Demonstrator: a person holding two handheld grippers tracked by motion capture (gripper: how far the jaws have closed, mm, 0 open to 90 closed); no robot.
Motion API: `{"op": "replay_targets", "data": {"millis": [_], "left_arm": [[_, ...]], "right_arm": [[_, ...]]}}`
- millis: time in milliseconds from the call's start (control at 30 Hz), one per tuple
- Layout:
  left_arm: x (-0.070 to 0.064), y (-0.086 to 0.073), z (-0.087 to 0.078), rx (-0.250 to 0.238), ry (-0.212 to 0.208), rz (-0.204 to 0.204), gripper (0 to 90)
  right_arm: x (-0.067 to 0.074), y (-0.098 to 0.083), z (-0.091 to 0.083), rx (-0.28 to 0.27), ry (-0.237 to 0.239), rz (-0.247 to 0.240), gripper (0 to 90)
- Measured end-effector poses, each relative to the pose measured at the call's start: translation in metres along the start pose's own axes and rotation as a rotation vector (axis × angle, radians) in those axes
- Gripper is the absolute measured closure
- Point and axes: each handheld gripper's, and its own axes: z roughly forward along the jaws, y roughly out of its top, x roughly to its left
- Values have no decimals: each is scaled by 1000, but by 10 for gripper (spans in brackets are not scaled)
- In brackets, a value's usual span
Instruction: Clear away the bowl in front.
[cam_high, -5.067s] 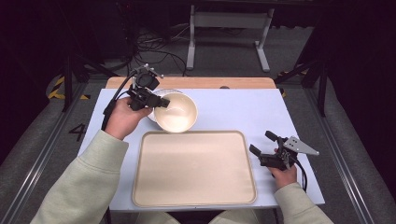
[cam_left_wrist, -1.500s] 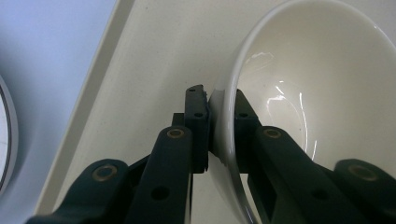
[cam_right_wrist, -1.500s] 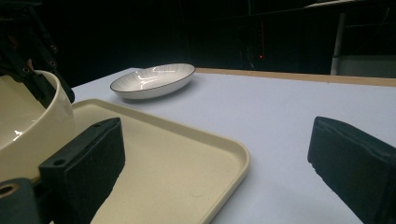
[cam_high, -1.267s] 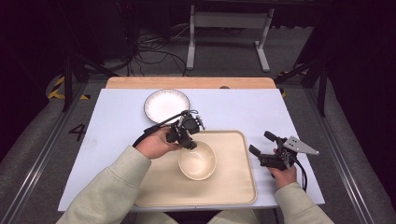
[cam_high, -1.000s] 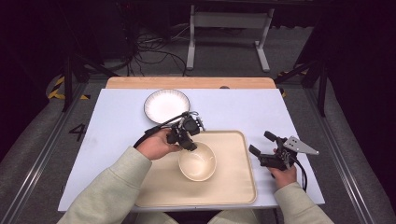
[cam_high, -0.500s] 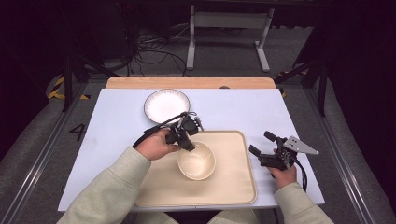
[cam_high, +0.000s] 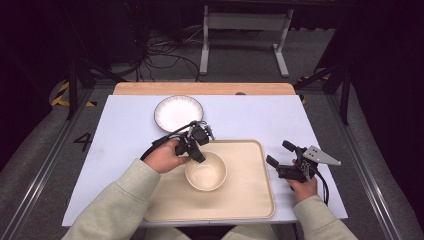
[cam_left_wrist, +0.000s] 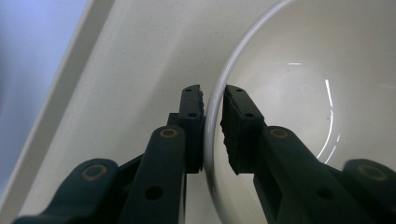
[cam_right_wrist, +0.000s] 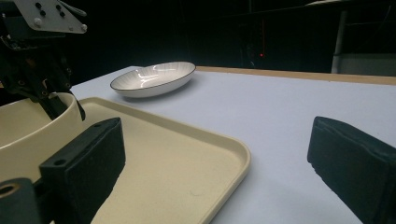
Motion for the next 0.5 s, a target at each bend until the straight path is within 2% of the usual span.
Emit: {"op": "replay_targets", "data": {"millis": [67, 133, 233, 333, 433, 500], "left_arm": [[0, -2, 0, -12, 20, -10, 763], [0, -4, -5, -49, 11, -13, 739], [-3, -8, -14, -95, 21, -20, 687], [-5, -16, -26, -174, 34, -6, 631], [-6, -31, -38, -269, 17, -26, 629], [-5, -40, -43, -320, 33, -38, 613]], "right_arm": [[0, 0, 0, 1, 2, -2, 45], [0, 0, 0, 3, 1, -6, 46], [1, 0, 1, 5, 3, -8, 48], [1, 0, 1, 8, 5, -8, 49], [1, 0, 1, 11, 8, -8, 51], [1, 0, 1, 15, 11, -7, 52]]}}
